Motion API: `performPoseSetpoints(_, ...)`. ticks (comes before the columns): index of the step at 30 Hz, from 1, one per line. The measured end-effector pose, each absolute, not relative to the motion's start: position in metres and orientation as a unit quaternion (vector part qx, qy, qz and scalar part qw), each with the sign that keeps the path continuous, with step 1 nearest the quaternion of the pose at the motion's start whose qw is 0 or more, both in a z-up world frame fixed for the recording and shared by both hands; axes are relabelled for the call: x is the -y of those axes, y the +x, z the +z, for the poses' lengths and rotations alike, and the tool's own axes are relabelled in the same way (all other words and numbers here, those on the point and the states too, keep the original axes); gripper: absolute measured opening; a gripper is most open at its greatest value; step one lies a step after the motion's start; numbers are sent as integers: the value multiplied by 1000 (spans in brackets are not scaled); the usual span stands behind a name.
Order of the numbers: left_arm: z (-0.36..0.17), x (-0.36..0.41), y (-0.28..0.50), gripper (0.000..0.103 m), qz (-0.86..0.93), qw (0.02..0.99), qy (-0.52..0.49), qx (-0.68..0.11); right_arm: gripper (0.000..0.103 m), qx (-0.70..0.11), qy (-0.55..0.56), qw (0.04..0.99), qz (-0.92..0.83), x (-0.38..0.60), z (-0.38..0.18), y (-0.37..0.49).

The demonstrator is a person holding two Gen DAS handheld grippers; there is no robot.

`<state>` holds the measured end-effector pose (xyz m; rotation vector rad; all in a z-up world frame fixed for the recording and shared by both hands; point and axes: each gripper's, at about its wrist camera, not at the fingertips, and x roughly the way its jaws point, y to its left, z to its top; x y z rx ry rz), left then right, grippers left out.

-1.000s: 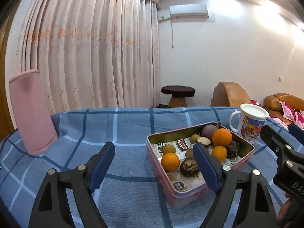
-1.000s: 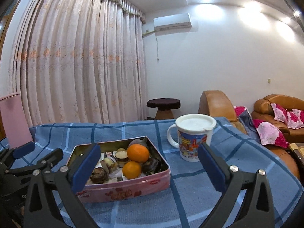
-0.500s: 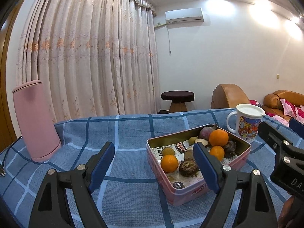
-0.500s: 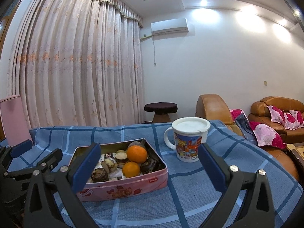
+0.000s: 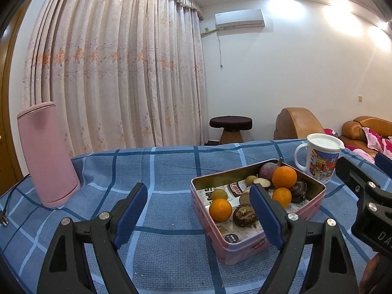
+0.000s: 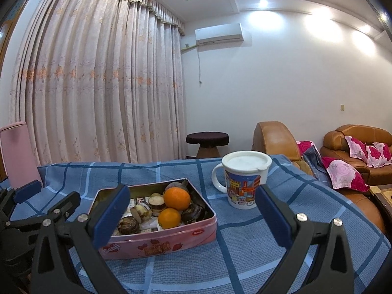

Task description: Organize fruits

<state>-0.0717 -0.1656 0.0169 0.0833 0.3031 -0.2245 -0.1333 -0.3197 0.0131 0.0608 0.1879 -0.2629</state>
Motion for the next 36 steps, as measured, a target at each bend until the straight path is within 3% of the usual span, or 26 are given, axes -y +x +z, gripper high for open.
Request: performPoseSetpoints(36,15,166,-69,87,-99,981,39,-161,103,-101,32,985,-135,323,11,-132)
